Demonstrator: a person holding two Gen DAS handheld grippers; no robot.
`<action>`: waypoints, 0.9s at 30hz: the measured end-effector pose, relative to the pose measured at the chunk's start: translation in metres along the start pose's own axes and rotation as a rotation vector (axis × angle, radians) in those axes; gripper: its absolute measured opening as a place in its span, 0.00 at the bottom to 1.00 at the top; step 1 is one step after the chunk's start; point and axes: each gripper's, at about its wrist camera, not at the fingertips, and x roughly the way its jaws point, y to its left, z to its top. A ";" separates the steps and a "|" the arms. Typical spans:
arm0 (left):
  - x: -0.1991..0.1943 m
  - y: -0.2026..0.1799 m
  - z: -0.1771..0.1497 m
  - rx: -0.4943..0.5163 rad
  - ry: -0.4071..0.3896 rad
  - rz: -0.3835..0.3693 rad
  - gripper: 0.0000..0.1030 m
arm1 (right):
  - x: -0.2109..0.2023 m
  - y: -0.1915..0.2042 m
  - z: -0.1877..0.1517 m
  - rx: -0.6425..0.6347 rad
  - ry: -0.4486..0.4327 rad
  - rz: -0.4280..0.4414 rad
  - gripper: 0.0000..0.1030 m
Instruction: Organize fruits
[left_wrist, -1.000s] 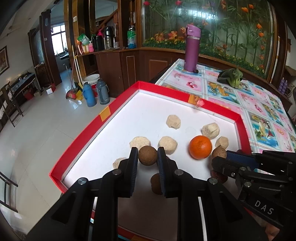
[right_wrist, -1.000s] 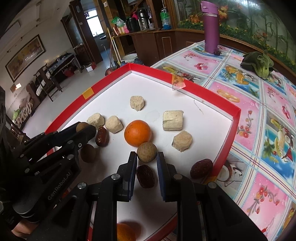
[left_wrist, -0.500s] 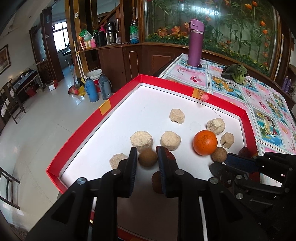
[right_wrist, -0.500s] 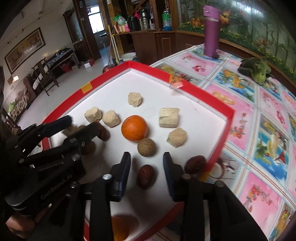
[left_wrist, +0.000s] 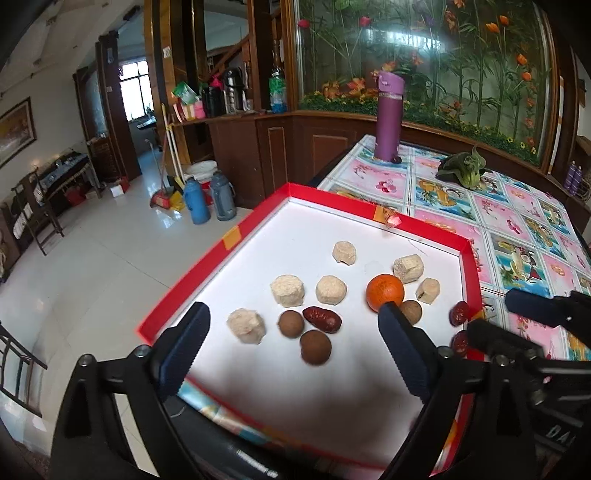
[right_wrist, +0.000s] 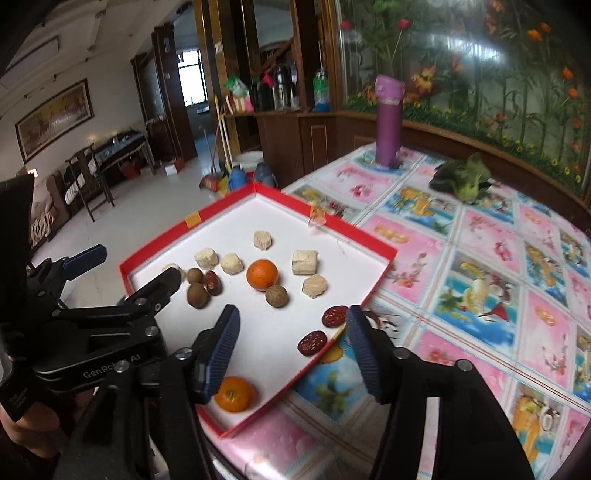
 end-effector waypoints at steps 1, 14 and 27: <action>-0.008 -0.001 0.000 0.008 -0.014 0.019 0.97 | -0.010 0.000 -0.001 0.003 -0.019 0.002 0.63; -0.102 0.005 -0.003 0.017 -0.120 0.148 1.00 | -0.088 0.002 -0.008 0.032 -0.189 0.017 0.77; -0.158 0.009 0.002 -0.005 -0.206 0.134 1.00 | -0.114 0.007 -0.018 0.059 -0.246 0.015 0.80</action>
